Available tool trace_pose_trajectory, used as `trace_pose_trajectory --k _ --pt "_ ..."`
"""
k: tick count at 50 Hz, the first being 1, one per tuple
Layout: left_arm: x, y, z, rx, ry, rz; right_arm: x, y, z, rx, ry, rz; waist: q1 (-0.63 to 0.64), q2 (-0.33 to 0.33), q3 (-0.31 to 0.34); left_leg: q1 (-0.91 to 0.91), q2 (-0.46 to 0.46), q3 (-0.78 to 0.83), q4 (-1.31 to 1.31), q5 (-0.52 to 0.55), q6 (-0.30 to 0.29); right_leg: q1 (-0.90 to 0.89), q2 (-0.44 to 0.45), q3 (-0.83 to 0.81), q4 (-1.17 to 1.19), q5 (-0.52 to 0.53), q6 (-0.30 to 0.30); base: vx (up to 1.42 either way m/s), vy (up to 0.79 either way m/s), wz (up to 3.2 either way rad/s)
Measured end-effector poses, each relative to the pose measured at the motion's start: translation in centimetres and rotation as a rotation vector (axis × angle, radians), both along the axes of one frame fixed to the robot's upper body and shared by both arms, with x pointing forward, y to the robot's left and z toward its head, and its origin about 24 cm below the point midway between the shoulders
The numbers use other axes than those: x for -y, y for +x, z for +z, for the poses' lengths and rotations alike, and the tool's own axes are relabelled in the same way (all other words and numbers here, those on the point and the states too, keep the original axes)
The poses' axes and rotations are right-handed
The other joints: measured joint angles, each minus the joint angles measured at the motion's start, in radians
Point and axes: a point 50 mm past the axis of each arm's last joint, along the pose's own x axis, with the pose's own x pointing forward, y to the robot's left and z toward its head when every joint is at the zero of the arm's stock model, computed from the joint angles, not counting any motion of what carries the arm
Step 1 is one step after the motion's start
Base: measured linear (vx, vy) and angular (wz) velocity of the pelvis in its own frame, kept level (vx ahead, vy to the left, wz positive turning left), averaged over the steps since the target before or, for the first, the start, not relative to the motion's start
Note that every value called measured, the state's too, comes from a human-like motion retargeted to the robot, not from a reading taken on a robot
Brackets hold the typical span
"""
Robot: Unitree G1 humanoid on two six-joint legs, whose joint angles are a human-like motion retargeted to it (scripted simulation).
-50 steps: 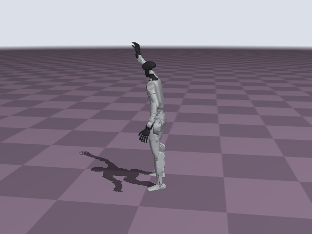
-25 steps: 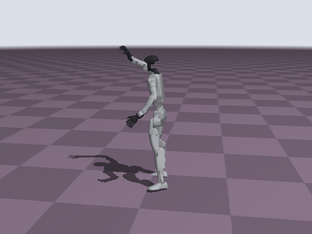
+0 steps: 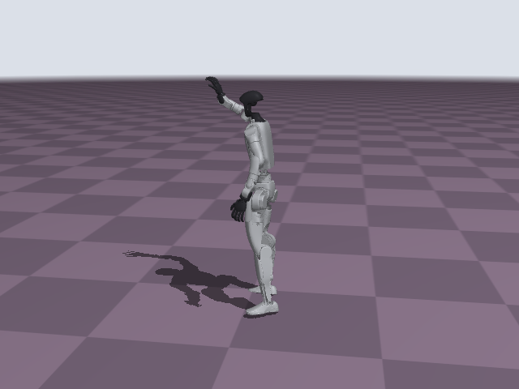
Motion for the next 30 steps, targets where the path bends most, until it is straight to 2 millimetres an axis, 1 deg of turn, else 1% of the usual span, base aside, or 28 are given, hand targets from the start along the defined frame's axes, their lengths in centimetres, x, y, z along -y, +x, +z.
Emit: trace_pose_trajectory --k 2,4,5,7,8,10,12,13,14,15,16,17,18,20,22,23,25,27,28,30 --pt "-0.2 0.3 0.2 0.024 0.002 0.029 -6.1 0.6 -0.2 -0.013 -0.166 0.135 0.009 0.003 0.006 0.007 0.006 0.031 -0.005 0.005 -0.006 -0.009 0.019 0.024 -0.01 0.016 0.0 -0.1 -0.1 -0.76" --pt "-0.3 0.9 0.4 0.064 0.005 0.066 -11.8 0.5 -0.9 -0.02 -0.316 0.256 0.015 0.006 0.013 0.014 0.01 0.061 -0.01 0.011 -0.013 -0.017 0.036 0.045 -0.021 0.033 0.0 -0.11 -0.11 -0.73" --pt "-0.4 1.3 0.5 0.086 0.006 0.084 -14.4 0.2 -1.3 -0.02 -0.383 0.311 0.017 0.008 0.017 0.016 0.011 0.074 -0.013 0.015 -0.016 -0.021 0.043 0.055 -0.027 0.042 0.0 -0.12 -0.1 -0.66" --pt "-0.3 2.2 0.7 0.129 0.005 0.112 -18.4 -0.3 -2.3 -0.029 -0.472 0.403 0.02 0.013 0.025 0.019 0.01 0.096 -0.017 0.022 -0.019 -0.026 0.054 0.068 -0.042 0.062 0.0 -0.12 -0.09 -0.55" --pt "-0.3 2.6 0.8 0.15 0.002 0.121 -19.8 -0.4 -2.8 -0.038 -0.5 0.44 0.02 0.015 0.029 0.018 0.009 0.104 -0.019 0.025 -0.019 -0.028 0.058 0.073 -0.049 0.071 0.0 -0.13 -0.07 -0.41" --pt "-0.3 3.7 1.2 0.19 -0.005 0.13 -21.5 -0.4 -3.7 -0.069 -0.526 0.486 0.017 0.018 0.035 0.015 0.006 0.114 -0.02 0.031 -0.02 -0.03 0.062 0.076 -0.065 0.088 0.0 -0.12 -0.05 -0.25" --pt "-0.3 4.8 1.7 0.234 -0.015 0.129 -21.2 0.4 -4.2 -0.108 -0.513 0.476 0.012 0.02 0.039 0.006 0.003 0.113 -0.02 0.037 -0.02 -0.029 0.062 0.069 -0.08 0.102 0.0 -0.1 -0.02 0.02" --pt "-0.4 5.5 2.0 0.259 -0.02 0.129 -20.3 0.9 -4.3 -0.125 -0.495 0.452 0.008 0.02 0.041 0.0 0.001 0.108 -0.019 0.039 -0.02 -0.029 0.06 0.062 -0.087 0.107 0.0 -0.08 0.01 0.22" --pt "-0.4 6.0 2.3 0.285 -0.024 0.131 -18.9 1.5 -4.3 -0.138 -0.464 0.416 0.004 0.02 0.042 -0.007 -0.001 0.101 -0.019 0.041 -0.02 -0.029 0.056 0.054 -0.092 0.11 0.0 -0.07 0.03 0.34" --pt "-0.4 6.6 2.7 0.312 -0.027 0.135 -17.2 2.2 -4.3 -0.15 -0.429 0.373 0.0 0.021 0.043 -0.014 -0.003 0.092 -0.019 0.043 -0.02 -0.028 0.052 0.045 -0.096 0.112 0.0 -0.05 0.06 0.46" --pt "-0.4 7.1 3.0 0.339 -0.029 0.14 -14.8 2.8 -4.2 -0.157 -0.371 0.314 -0.005 0.021 0.044 -0.021 -0.006 0.081 -0.02 0.044 -0.02 -0.029 0.046 0.035 -0.098 0.111 0.0 -0.04 0.08 0.55" --pt "-0.4 7.5 3.2 0.364 -0.03 0.146 -12.2 3.4 -4.1 -0.163 -0.307 0.25 -0.01 0.021 0.045 -0.029 -0.01 0.069 -0.022 0.046 -0.02 -0.029 0.04 0.024 -0.099 0.11 0.0 -0.02 0.11 0.65" --pt "-0.4 7.9 3.5 0.385 -0.029 0.151 -9.1 3.8 -4.1 -0.168 -0.23 0.176 -0.015 0.022 0.045 -0.037 -0.013 0.055 -0.024 0.047 -0.02 -0.03 0.033 0.012 -0.098 0.107 0.0 -0.01 0.12 0.71" --pt "-0.3 8.4 3.9 0.414 -0.024 0.15 -2.4 4.1 -4.3 -0.18 -0.057 0.013 -0.026 0.023 0.046 -0.053 -0.022 0.026 -0.031 0.049 -0.021 -0.032 0.017 -0.012 -0.092 0.098 0.0 0.0 0.14 0.76" --pt "-0.3 8.5 4.0 0.418 -0.012 0.132 4.1 3.3 -4.9 -0.197 0.12 -0.15 -0.038 0.024 0.045 -0.067 -0.031 -0.001 -0.041 0.052 -0.021 -0.037 0.001 -0.036 -0.082 0.086 0.0 0.01 0.14 0.76" --pt "-0.4 8.4 4.0 0.413 -0.004 0.12 7.0 2.6 -5.3 -0.202 0.203 -0.221 -0.044 0.025 0.045 -0.072 -0.035 -0.014 -0.047 0.053 -0.021 -0.039 -0.006 -0.046 -0.076 0.08 0.0 0.01 0.13 0.69" --pt "-0.4 7.8 3.8 0.392 0.007 0.102 11.3 0.9 -6.1 -0.195 0.341 -0.327 -0.058 0.029 0.044 -0.082 -0.043 -0.034 -0.058 0.055 -0.021 -0.045 -0.018 -0.064 -0.065 0.071 0.0 0.02 0.12 0.57" --pt "-0.6 6.9 3.4 0.358 0.022 0.098 13.5 -0.2 -6.8 -0.17 0.418 -0.372 -0.071 0.031 0.047 -0.085 -0.049 -0.047 -0.067 0.056 -0.021 -0.048 -0.028 -0.074 -0.055 0.062 0.0 0.02 0.09 0.38" --pt "-0.7 6.3 3.2 0.336 0.028 0.101 13.9 -0.3 -7.2 -0.158 0.432 -0.376 -0.078 0.031 0.049 -0.086 -0.051 -0.05 -0.067 0.054 -0.021 -0.048 -0.032 -0.077 -0.052 0.059 0.0 0.03 0.07 0.21" --pt "-0.9 4.9 2.6 0.285 0.038 0.111 13.3 0.2 -7.8 -0.15 0.411 -0.351 -0.088 0.031 0.053 -0.082 -0.053 -0.051 -0.067 0.049 -0.021 -0.046 -0.037 -0.076 -0.047 0.054 0.0 0.01 0.03 0.05"
